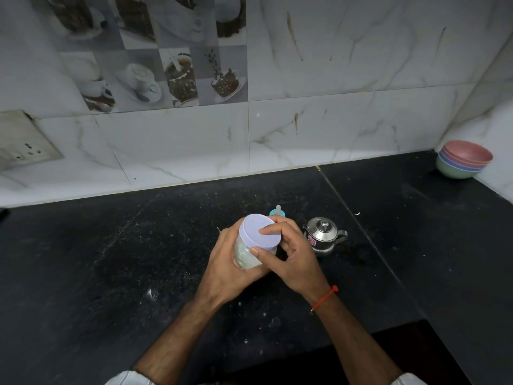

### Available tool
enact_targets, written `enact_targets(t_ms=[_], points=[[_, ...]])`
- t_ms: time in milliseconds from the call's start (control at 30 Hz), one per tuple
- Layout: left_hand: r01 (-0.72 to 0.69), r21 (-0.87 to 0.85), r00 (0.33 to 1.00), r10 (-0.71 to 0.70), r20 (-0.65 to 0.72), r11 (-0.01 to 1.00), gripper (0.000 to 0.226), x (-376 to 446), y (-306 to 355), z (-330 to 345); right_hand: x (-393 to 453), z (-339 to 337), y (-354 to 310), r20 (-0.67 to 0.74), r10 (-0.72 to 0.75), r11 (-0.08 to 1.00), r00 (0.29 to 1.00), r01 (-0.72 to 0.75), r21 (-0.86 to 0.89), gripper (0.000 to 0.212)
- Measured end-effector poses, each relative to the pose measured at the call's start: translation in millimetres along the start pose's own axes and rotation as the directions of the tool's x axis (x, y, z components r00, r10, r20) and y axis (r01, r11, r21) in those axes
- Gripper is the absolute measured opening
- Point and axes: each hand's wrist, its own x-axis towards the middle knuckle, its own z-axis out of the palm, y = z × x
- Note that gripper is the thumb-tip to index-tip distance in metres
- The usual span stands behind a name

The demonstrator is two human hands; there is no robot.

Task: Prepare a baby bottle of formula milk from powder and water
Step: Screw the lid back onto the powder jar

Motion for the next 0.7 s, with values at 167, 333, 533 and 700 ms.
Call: enact_targets(t_ms=[167,333,533,700], points=[[0.037,-0.008,0.998,-0.036,0.060,0.999,0.119,-2.2,5.6,-4.0,1.0,-6.2,-4.0,0.044,0.023,0.981,0.999,-0.014,-0.195,0.038],[-0.011,0.011,0.997,0.010,0.071,1.000,0.105,-6.8,10.7,-4.6,-1.8,-2.3,-18.8,0.088,0.146,0.976,0.985,-0.128,-0.177,0.050],[0.078,-0.062,0.996,-0.076,0.045,0.995,0.126,-1.6,15.1,-1.8,-6.4,-8.1,-18.1,0.104,0.167,0.915,0.980,-0.193,0.355,0.063],[0.120,-0.102,0.992,-0.116,0.043,0.988,0.125,-1.9,8.0,-1.2,-9.6,-11.3,-14.5,-0.073,0.223,0.877,0.972,-0.168,0.451,0.045]])
